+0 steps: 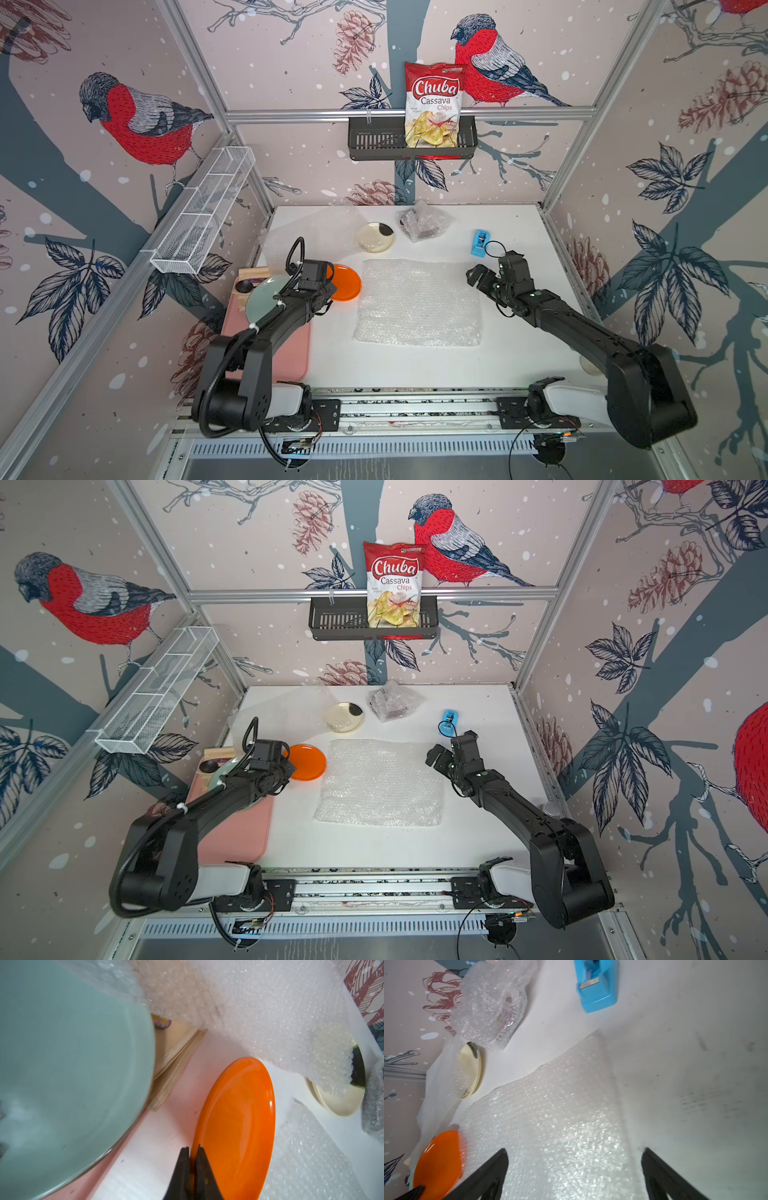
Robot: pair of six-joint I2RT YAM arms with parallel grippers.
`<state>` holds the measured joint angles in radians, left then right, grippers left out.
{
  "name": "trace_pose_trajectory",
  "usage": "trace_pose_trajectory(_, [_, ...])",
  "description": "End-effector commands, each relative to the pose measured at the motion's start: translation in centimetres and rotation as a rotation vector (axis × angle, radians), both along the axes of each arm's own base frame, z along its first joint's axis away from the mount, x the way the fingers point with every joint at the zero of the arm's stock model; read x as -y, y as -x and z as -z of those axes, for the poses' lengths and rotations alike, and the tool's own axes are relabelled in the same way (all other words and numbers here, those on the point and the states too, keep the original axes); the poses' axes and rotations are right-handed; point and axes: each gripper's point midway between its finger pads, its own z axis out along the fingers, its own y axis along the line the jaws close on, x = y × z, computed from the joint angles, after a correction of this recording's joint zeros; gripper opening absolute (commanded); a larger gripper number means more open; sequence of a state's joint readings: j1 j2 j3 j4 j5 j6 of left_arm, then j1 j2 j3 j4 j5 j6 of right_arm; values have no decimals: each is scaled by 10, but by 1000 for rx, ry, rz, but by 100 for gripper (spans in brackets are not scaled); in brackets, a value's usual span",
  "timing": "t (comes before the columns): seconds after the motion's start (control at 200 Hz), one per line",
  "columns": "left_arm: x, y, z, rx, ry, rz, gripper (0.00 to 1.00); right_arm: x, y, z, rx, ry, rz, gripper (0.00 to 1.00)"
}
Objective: Wrap dinner plates in bubble wrap
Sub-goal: Place the plate at the center of the board.
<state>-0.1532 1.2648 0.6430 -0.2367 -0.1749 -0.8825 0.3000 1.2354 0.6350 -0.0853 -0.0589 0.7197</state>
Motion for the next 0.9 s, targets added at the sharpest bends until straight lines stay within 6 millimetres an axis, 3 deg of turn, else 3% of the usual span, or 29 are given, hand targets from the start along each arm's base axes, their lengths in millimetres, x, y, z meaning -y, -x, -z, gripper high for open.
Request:
trace_pose_trajectory(0.0, [2,35,-7,-71,-23,45,0,-4,3,-3,20,-4,-117,100])
trace_pose_trajectory(0.04, [14,36,-19,-38,-6,106,0,-7,4,-2,19,-10,-152,99])
trace_pose_trajectory(0.095, [53,27,-36,75,67,309,0,-7,4,1,6,-5,-167,100])
trace_pose_trajectory(0.17, [107,20,-58,192,294,475,0,-6,2,9,-11,1,-162,99])
trace_pose_trajectory(0.25, [142,13,-71,237,356,568,0,-8,-2,8,-8,-9,-162,100])
trace_pose_trajectory(0.325, [175,9,-69,239,339,684,0,-9,-4,6,4,-20,-157,100])
trace_pose_trajectory(0.43, [218,7,-52,189,387,816,0,-12,-7,2,19,-39,-161,100])
trace_pose_trajectory(0.59, [247,-5,-25,140,389,873,0,-19,-7,-1,29,-53,-187,100])
trace_pose_trajectory(0.755, [251,-20,-8,140,372,837,0,-33,-3,-9,65,-50,-257,100])
trace_pose_trajectory(0.896, [252,-21,12,99,370,818,0,-45,3,-11,80,-34,-315,100])
